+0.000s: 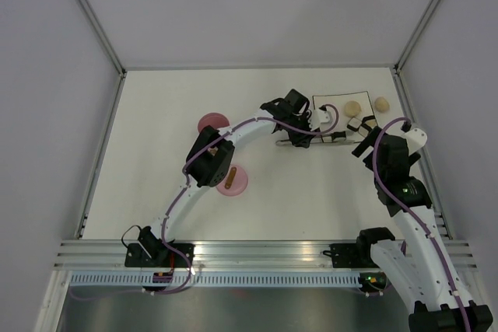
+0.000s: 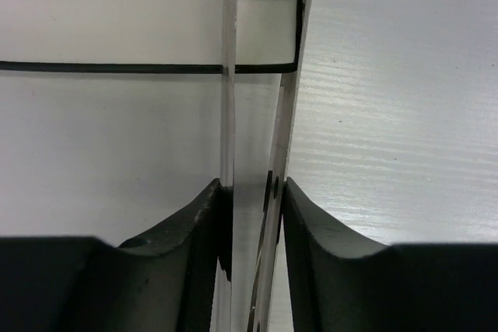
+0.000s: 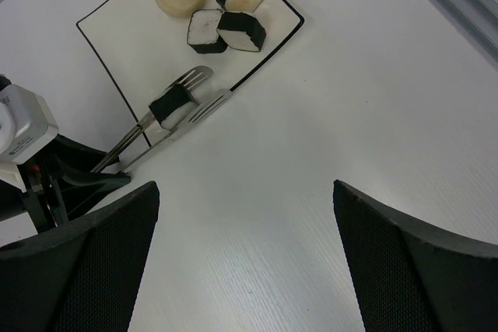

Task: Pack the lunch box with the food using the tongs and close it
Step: Pick up the food using the clamp

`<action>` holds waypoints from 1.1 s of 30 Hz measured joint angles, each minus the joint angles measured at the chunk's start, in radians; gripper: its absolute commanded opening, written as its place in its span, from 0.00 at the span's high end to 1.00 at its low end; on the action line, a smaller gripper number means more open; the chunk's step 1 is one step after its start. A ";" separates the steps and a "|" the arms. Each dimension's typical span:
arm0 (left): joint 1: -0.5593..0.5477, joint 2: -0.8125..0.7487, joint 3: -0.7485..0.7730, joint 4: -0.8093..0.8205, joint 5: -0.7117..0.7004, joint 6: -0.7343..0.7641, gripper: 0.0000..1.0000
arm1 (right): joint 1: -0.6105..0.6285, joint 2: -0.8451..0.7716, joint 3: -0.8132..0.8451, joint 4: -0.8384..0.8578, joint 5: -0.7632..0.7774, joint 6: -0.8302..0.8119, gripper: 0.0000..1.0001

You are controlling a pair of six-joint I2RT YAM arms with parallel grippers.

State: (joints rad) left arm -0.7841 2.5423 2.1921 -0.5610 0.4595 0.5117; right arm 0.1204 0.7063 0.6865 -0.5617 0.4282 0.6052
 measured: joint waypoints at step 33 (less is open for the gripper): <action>0.068 -0.354 -0.541 0.330 0.126 -0.152 0.84 | 0.000 -0.034 0.055 -0.132 0.049 0.072 0.02</action>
State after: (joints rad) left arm -0.7166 2.1880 1.6508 -0.2306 0.5858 0.3595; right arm 0.1204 0.6724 0.7414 -0.6941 0.4774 0.6773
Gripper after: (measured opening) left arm 0.361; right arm 0.979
